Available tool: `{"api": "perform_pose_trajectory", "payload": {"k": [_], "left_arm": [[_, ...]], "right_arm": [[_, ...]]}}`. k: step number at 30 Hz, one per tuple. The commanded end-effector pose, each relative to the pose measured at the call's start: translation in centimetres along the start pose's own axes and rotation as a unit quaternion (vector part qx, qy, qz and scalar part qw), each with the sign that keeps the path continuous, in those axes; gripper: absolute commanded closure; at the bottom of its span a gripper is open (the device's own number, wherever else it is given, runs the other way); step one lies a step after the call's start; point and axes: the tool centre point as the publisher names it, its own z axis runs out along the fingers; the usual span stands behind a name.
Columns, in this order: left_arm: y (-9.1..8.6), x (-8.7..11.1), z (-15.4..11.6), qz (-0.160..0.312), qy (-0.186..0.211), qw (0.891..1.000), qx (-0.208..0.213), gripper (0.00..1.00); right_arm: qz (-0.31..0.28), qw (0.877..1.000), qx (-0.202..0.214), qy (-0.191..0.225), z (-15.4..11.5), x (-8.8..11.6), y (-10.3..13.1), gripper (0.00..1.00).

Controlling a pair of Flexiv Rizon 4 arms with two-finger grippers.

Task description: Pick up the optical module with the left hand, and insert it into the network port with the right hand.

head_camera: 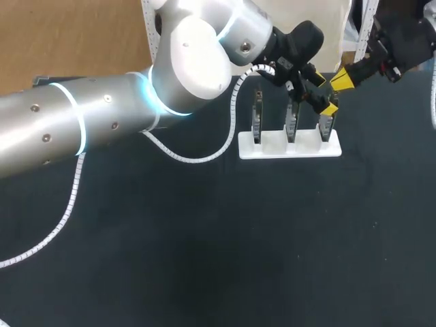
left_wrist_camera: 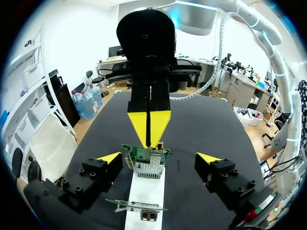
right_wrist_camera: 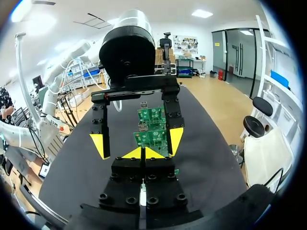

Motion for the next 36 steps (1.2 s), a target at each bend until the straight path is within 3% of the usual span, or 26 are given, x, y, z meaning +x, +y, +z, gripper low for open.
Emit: {"api": "perform_pose_trajectory", "payload": {"k": [1, 26, 36], "left_arm": [[0.1, -0.1, 0.0, -0.001, 0.003, 1.000, 0.001, 0.00], [0.1, -0.1, 0.0, -0.001, 0.003, 1.000, 0.001, 0.00], [0.1, -0.1, 0.0, -0.001, 0.003, 1.000, 0.001, 0.00]], "right_arm": [[0.001, 1.000, -0.004, 0.000, 0.3, 0.5, -0.1, 1.00], [0.014, 1.000, -0.009, -0.003, 0.9, 1.3, -0.3, 1.00], [-0.007, 1.000, 0.000, -0.024, 0.0, -0.5, -0.2, 1.00]]}}
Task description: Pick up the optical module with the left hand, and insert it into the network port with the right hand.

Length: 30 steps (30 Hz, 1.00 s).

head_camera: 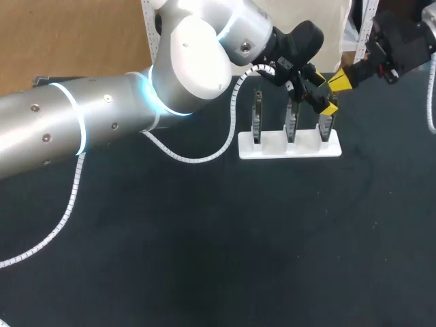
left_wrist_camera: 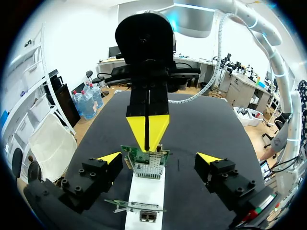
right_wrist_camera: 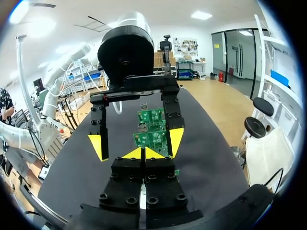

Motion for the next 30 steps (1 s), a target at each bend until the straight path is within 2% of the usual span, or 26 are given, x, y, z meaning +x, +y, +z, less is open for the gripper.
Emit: {"api": "perform_pose_trajectory", "payload": {"k": [1, 9, 17, 23, 24, 25, 26, 27, 30], "left_arm": [[0.1, -0.1, 0.0, -0.001, 0.003, 1.000, 0.001, 0.00], [0.2, -0.3, -0.2, 0.001, 0.003, 1.000, -0.001, 0.00], [0.8, -2.3, -2.5, 0.031, -0.014, 0.999, -0.040, 0.00], [1.1, -3.8, -4.7, 0.048, -0.028, 0.996, -0.074, 0.00], [1.2, -4.1, -5.1, 0.054, -0.032, 0.995, -0.081, 0.00], [1.2, -4.3, -5.5, 0.061, -0.035, 0.994, -0.089, 0.00], [1.2, -4.7, -5.9, 0.067, -0.039, 0.992, -0.096, 0.00], [1.2, -5.0, -6.3, 0.072, -0.045, 0.991, -0.105, 0.00], [1.2, -5.0, -6.3, 0.072, -0.045, 0.991, -0.105, 0.00]], "right_arm": [[-0.009, 1.000, 0.003, -0.004, -0.4, -0.5, 0.0, 1.00], [-0.021, 1.000, 0.019, -0.006, -1.2, -1.3, -0.1, 1.00], [-0.042, 0.998, 0.039, -0.034, -2.8, -3.0, -0.3, 1.00], [-0.051, 0.997, 0.052, -0.039, -3.5, -3.6, -0.3, 1.00], [-0.050, 0.996, 0.056, -0.041, -3.6, -3.6, -0.4, 1.00], [-0.039, 0.995, 0.083, -0.034, -3.8, -3.7, -0.4, 1.00], [-0.026, 0.994, 0.101, -0.032, -3.9, -3.6, -0.7, 0.65], [-0.026, 0.993, 0.107, -0.032, -4.0, -3.7, -0.8, 0.00], [-0.026, 0.993, 0.107, -0.032, -4.0, -3.7, -0.8, 0.00]]}}
